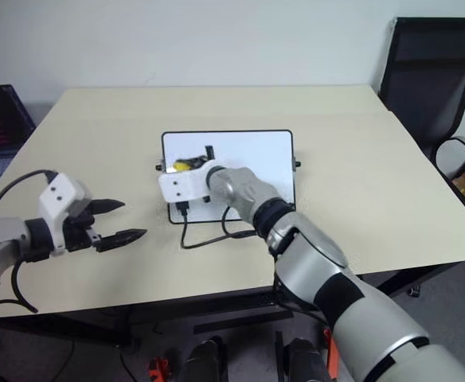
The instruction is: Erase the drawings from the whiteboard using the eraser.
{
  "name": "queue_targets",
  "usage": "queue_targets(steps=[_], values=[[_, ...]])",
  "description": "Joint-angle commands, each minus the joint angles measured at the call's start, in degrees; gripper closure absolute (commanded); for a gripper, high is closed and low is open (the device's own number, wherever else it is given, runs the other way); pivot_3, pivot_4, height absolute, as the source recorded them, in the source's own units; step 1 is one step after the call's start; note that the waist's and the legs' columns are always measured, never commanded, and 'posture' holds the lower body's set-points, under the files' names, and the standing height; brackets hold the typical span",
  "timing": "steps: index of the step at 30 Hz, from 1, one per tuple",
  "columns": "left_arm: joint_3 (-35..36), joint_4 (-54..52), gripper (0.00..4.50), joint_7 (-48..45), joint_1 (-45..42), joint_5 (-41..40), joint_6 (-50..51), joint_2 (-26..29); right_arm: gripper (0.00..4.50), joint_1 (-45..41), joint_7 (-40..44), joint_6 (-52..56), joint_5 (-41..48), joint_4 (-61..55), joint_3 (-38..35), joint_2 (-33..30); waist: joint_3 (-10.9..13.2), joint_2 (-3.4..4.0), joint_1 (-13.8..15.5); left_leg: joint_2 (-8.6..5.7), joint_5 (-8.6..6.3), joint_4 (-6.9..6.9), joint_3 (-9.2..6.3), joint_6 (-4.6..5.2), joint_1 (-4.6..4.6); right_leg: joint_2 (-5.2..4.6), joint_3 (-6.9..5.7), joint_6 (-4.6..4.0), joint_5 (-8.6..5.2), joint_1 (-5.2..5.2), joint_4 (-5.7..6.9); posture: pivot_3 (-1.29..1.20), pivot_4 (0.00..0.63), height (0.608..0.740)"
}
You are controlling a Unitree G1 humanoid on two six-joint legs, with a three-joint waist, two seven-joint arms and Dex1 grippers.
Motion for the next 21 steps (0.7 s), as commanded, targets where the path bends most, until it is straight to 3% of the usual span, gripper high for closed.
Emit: queue_targets(steps=[1, 8, 15, 18, 21], values=[[0.7, -0.9, 0.0, -0.2, -0.7, -0.1, -0.6, 0.6, 3.62, -0.4, 2.2, -0.2, -1.1, 0.8, 1.0, 0.2, 0.0, -0.01, 0.0, 0.01, 0.01, 0.0, 0.01, 0.01, 0.0, 0.02, 0.03, 0.01, -0.02, 0.0, -0.01, 0.0, 0.15, 0.74], [0.8, -1.1, 0.0, -0.1, -0.6, -0.2, -0.4, 0.6, 3.62, 2.9, 16.2, -1.2, -1.7, -0.4, 3.5, -0.7, 0.0, -0.04, 0.0, 0.14, -0.01, -0.02, 0.04, -0.01, 0.08, 0.19, 0.06, 0.17, -0.12, 0.07, 0.0, 0.0, 0.15, 0.74], [0.3, -1.3, 0.0, 0.0, -1.1, -0.3, -0.3, 0.3, 3.62, 2.6, 13.5, -0.6, 3.1, -5.5, -2.5, -1.3, 0.0, -0.05, 0.1, 0.61, -0.2, -0.01, 0.2, -0.31, 0.52, 0.44, 0.0, -0.37, 0.08, 0.05, 0.0, 0.0, 0.15, 0.74], [0.4, -1.5, 0.0, 0.0, -0.9, -0.5, -0.5, 0.2, 3.63, 6.9, 18.8, 1.7, 9.1, -14.6, -7.6, -3.2, -0.1, -0.12, 0.2, 0.68, -0.03, 0.0, 0.21, -0.04, 0.52, 0.52, 0.02, -0.38, 0.1, 0.06, -0.01, 0.0, 0.15, 0.74], [0.2, -2.2, 0.0, -0.2, -0.6, -0.6, -1.2, -0.3, 3.63, 15.7, 26.8, 9.6, 13.8, -32.0, -10.7, -6.5, -0.1, -0.16, 0.3, 0.79, -0.01, -0.01, 0.28, -0.02, 0.45, 0.66, 0.1, -0.35, 0.06, 0.33, -0.04, 0.0, 0.15, 0.74]])
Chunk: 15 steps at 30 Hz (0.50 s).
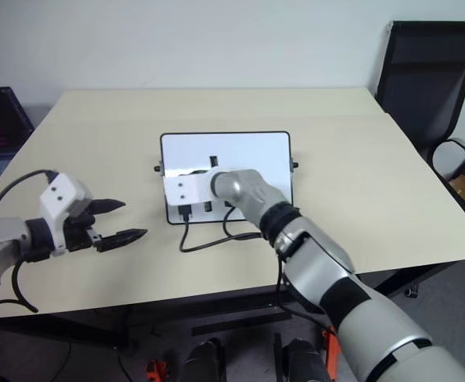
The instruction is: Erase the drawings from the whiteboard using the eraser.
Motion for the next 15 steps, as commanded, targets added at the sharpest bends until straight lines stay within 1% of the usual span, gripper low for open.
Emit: queue_targets(steps=[1, 2, 4, 7, 12, 14, 15], values=[[0.2, -2.2, 0.0, -0.2, -0.5, -0.4, -1.3, -0.2, 3.63, 8.1, 8.7, 9.4, 5.5, -20.2, -3.6, -3.4, 0.0, -0.01, 0.0, 0.01, -0.01, -0.01, 0.01, -0.02, -0.02, 0.01, 0.0, 0.18, -0.02, 0.01, 0.0, 0.0, 0.15, 0.74], [-0.1, -2.4, 0.0, -0.1, -0.8, -0.5, -1.4, -0.5, 3.63, 12.4, 11.7, 14.1, 6.9, -28.7, -4.4, -5.0, 0.0, -0.02, 0.1, 0.01, -0.06, -0.01, 0.03, -0.09, -0.04, 0.03, 0.03, 0.31, 0.01, -0.01, 0.04, 0.0, 0.15, 0.74], [-0.6, -3.0, 0.0, -0.1, -1.6, -0.8, -1.2, -0.9, 3.63, 19.7, 16.0, 22.9, 8.9, -43.2, -5.9, -8.2, 0.0, 0.0, 0.3, 0.03, -0.13, -0.04, 0.01, -0.2, -0.16, 0.06, 0.0, 0.23, 0.0, -0.08, 0.04, 0.0, 0.15, 0.74], [-1.6, -4.2, 0.0, -0.2, -3.1, -1.4, -0.7, -1.5, 3.63, 28.1, 19.2, 35.5, 11.1, -59.9, -8.7, -12.6, 0.0, 0.0, 0.2, 0.04, -0.21, -0.02, 0.02, -0.31, -0.4, 0.07, 0.01, 0.2, -0.02, -0.31, 0.06, 0.0, 0.15, 0.74], [-5.3, -7.3, 0.0, -0.2, -5.7, -2.6, 0.5, -3.3, 3.63, 36.8, 20.5, 50.9, 13.2, -77.1, -14.0, -20.6, 0.0, 0.02, 0.1, 0.04, -0.21, 0.1, 0.06, -0.32, -0.38, 0.08, 0.05, 0.45, -0.17, -0.31, 0.04, 0.0, 0.15, 0.74], [-7.4, -8.5, 0.0, -0.6, -7.3, -3.1, 0.8, -4.5, 3.63, 39.2, 19.6, 55.3, 13.6, -80.6, -16.8, -23.5, 0.0, 0.01, 0.1, 0.04, -0.21, 0.16, 0.07, -0.32, -0.33, 0.08, 0.08, 0.13, -0.31, -0.27, 0.04, 0.0, 0.15, 0.74], [-8.7, -8.9, 0.0, -1.0, -8.2, -3.4, 0.8, -5.1, 3.63, 40.4, 18.8, 57.0, 13.9, -81.3, -18.3, -24.8, 0.0, 0.01, 0.1, 0.04, -0.21, 0.18, 0.08, -0.32, -0.32, 0.08, 0.1, 0.11, -0.28, -0.27, 0.04, 0.0, 0.15, 0.74]])
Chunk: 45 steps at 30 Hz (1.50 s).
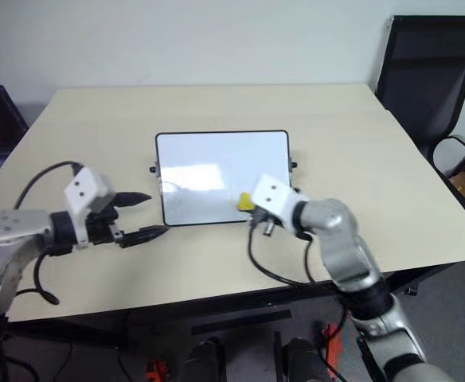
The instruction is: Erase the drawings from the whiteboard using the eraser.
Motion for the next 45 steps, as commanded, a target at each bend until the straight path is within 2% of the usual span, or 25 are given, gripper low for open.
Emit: queue_targets(steps=[1, 4, 9, 15, 21, 27, 29, 31, 36, 38, 40, 45], values=[[-3.7, -3.4, 0.0, -1.6, -3.6, -1.5, -0.1, -2.0, 3.63, 3.0, -2.4, 5.9, 1.1, -5.3, -5.8, -3.8, 0.0, -0.01, 0.0, 0.0, 0.0, 0.03, 0.0, 0.0, 0.01, 0.0, 0.0, 0.0, 0.02, 0.02, 0.0, 0.0, 0.15, 0.74], [-8.1, -2.6, 0.0, -4.1, -7.4, -1.8, -1.3, -4.9, 3.63, 5.7, -5.8, 8.1, 2.1, -4.0, -8.8, -5.3, 0.0, -0.02, 0.0, -0.01, 0.0, 0.17, 0.01, 0.0, 0.04, -0.01, 0.04, 0.02, 0.04, 0.09, -0.01, 0.0, 0.15, 0.74], [-15.3, 3.7, 0.0, -8.3, -16.5, 0.8, -4.2, -10.4, 3.63, 6.7, -12.3, 11.4, 4.9, 0.9, -14.9, -2.9, 0.0, -0.02, 0.0, -0.02, 0.0, 0.41, 0.0, 0.01, -0.01, 0.01, 0.05, 0.1, 0.08, 0.19, -0.01, 0.0, 0.15, 0.74], [-22.8, 12.9, 0.0, -12.4, -25.3, 5.5, -10.4, -17.8, 3.63, 2.2, -20.5, 11.3, 10.6, 13.8, -24.0, 1.4, 0.0, 0.03, -0.2, -0.03, -0.01, 0.64, 0.0, 0.02, -0.03, 0.02, 0.11, 0.29, 0.19, 0.3, -0.02, 0.0, 0.15, 0.74], [-24.7, 20.0, 0.0, -14.1, -29.4, 8.5, -14.9, -22.6, 3.63, -3.4, -26.9, 7.2, 14.3, 26.4, -28.2, 2.3, 0.0, 0.06, -0.3, -0.06, 0.0, 0.69, 0.0, 0.04, -0.04, 0.05, 0.19, 0.35, 0.26, 0.31, -0.02, 0.0, 0.15, 0.74], [-24.7, 21.7, 0.0, -14.9, -29.8, 10.3, -16.3, -23.9, 3.63, -5.4, -29.7, 3.7, 16.7, 33.5, -28.6, 1.2, 0.0, 0.07, -0.3, -0.06, -0.04, 0.66, 0.01, 0.1, -0.05, 0.06, 0.21, 0.61, 0.39, 0.31, -0.05, 0.0, 0.15, 0.74], [-24.5, 21.2, 0.0, -14.8, -29.1, 10.5, -16.1, -23.9, 2.9, -5.6, -30.5, 2.6, 17.3, 34.6, -28.7, 1.0, 0.0, 0.07, -0.3, -0.06, -0.04, 0.66, 0.01, 0.1, -0.05, 0.06, 0.21, 0.61, 0.39, 0.31, -0.05, 0.0, 0.15, 0.74], [-24.4, 20.8, 0.0, -14.6, -28.5, 10.7, -15.9, -23.9, 2.38, -5.6, -31.0, 1.8, 18.0, 35.2, -28.5, 0.8, 0.0, 0.07, -0.3, -0.06, -0.04, 0.68, 0.01, 0.11, -0.05, 0.06, 0.22, 0.61, 0.39, 0.31, -0.05, 0.0, 0.15, 0.74], [-23.4, 19.8, 0.0, -12.4, -26.9, 10.8, -15.2, -23.9, 0.54, -5.6, -33.0, -0.3, 20.2, 34.3, -29.6, 1.5, 0.1, 0.15, -0.3, -0.06, -0.04, 0.68, 0.02, 0.11, -0.05, 0.06, 0.26, 0.44, 0.29, 0.3, -0.04, 0.0, 0.15, 0.74], [-22.3, 18.9, 0.0, -10.8, -25.9, 10.5, -14.8, -23.8, 0.02, -5.4, -33.9, -1.3, 21.4, 32.2, -30.2, 1.8, 0.1, 0.17, -0.3, -0.06, -0.04, 0.67, 0.02, 0.11, -0.05, 0.07, 0.26, 0.46, 0.3, 0.31, -0.05, 0.0, 0.15, 0.74], [-20.5, 17.3, 0.0, -7.9, -24.4, 10.1, -13.9, -23.6, 0.02, -4.6, -34.0, -3.0, 22.8, 28.9, -30.5, 2.0, 0.2, 0.25, -0.3, -0.06, -0.04, 0.66, 0.03, 0.11, -0.06, 0.07, 0.26, 0.64, 0.4, 0.3, -0.05, 0.0, 0.15, 0.74], [-7.5, 6.0, 0.0, 5.5, -14.0, 6.2, -7.4, -22.9, 0.02, 2.0, -34.0, -7.3, 24.1, 15.4, -28.2, 2.8, 0.2, 0.3, -0.5, -0.04, -0.07, 0.6, 0.01, 0.16, -0.08, 0.09, 0.27, 0.64, 0.39, 0.24, -0.05, 0.0, 0.15, 0.74]])
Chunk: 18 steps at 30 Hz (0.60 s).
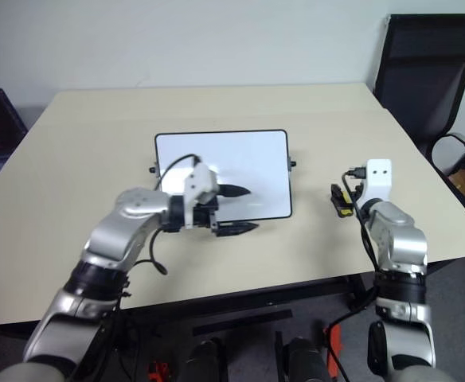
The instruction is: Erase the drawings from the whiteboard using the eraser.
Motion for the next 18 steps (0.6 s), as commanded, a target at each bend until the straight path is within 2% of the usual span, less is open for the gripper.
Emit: queue_targets(steps=[1, 4, 8, 13, 18], values=[[10.4, -11.0, 0.0, 9.3, 6.4, -3.9, 5.4, 0.3, 0.02, 4.4, 0.1, -5.8, 0.3, -9.2, 1.8, -0.1, 0.0, 0.0, 0.0, 0.0, -0.01, -0.02, 0.0, 0.01, 0.0, 0.0, 0.01, 0.0, -0.01, 0.0, -0.01, 0.0, 0.15, 0.74], [20.1, -21.1, 0.0, 18.5, 17.5, -6.1, 9.6, -2.0, 0.02, 11.7, 1.1, -16.3, -1.5, -12.9, 5.6, 1.0, 0.0, 0.0, -0.1, 0.0, -0.04, -0.01, 0.02, 0.02, 0.01, -0.01, 0.02, 0.0, -0.03, 0.04, -0.09, 0.0, 0.15, 0.74], [28.3, -28.6, 0.0, 31.1, 27.7, -4.2, 9.3, -7.7, 0.02, 17.0, 2.8, -24.4, 2.3, -10.5, 4.3, 3.4, 0.0, 0.01, 0.2, 0.01, -0.12, 0.09, 0.06, 0.0, 0.11, -0.03, 0.05, -0.25, -0.2, 0.14, -0.08, 0.0, 0.15, 0.74], [30.0, -27.8, 0.0, 40.6, 33.3, 3.6, 5.0, -9.0, 0.02, 16.4, 3.0, -31.4, 5.5, -0.7, -0.4, 3.1, 0.0, -0.05, 0.3, -0.08, -0.36, 0.25, -0.01, -0.37, 0.66, -0.05, 0.13, -0.28, -0.16, 0.5, -0.42, 0.0, 0.15, 0.74], [29.8, -26.5, 0.0, 47.7, 31.3, 7.3, 4.3, -10.1, 0.02, 13.2, 5.3, -34.3, 7.8, 8.2, -3.6, -1.2, 0.0, -0.01, 0.2, -0.13, -0.36, 0.24, 0.13, -0.22, 0.54, -0.14, 0.28, -0.39, -0.08, 0.66, -1.43, 0.0, 0.15, 0.74]])
